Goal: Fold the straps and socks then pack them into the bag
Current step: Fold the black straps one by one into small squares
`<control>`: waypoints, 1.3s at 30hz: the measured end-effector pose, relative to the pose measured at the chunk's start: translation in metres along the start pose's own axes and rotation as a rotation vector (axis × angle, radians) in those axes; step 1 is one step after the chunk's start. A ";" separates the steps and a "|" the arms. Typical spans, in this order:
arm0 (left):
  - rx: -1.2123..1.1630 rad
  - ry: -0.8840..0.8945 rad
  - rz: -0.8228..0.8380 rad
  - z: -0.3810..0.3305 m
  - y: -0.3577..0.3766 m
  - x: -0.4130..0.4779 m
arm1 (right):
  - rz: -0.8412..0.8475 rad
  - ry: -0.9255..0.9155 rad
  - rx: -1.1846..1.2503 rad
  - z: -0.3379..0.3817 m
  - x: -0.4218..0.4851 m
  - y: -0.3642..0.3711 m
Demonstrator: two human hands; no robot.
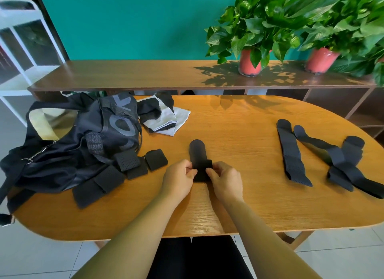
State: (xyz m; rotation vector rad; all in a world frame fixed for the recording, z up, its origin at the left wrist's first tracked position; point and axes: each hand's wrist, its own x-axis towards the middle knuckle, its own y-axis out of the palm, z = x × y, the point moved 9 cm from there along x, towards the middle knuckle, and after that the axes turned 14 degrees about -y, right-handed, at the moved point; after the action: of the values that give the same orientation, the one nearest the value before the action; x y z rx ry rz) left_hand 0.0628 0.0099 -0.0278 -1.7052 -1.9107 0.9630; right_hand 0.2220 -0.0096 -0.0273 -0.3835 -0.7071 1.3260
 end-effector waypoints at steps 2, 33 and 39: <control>0.034 -0.025 -0.005 0.000 0.001 0.003 | 0.002 0.018 -0.015 0.000 0.002 0.000; 0.269 0.236 0.012 -0.016 0.009 -0.010 | 0.078 0.075 -0.440 0.011 0.019 0.006; 0.509 0.383 0.045 -0.026 0.009 -0.011 | 0.015 -0.058 -0.301 0.005 0.011 0.000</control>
State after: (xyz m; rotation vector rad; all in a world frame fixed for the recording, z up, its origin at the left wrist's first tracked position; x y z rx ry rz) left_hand 0.0891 0.0055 -0.0149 -1.4959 -1.2568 0.9524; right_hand 0.2195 0.0001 -0.0205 -0.5944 -0.9582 1.2508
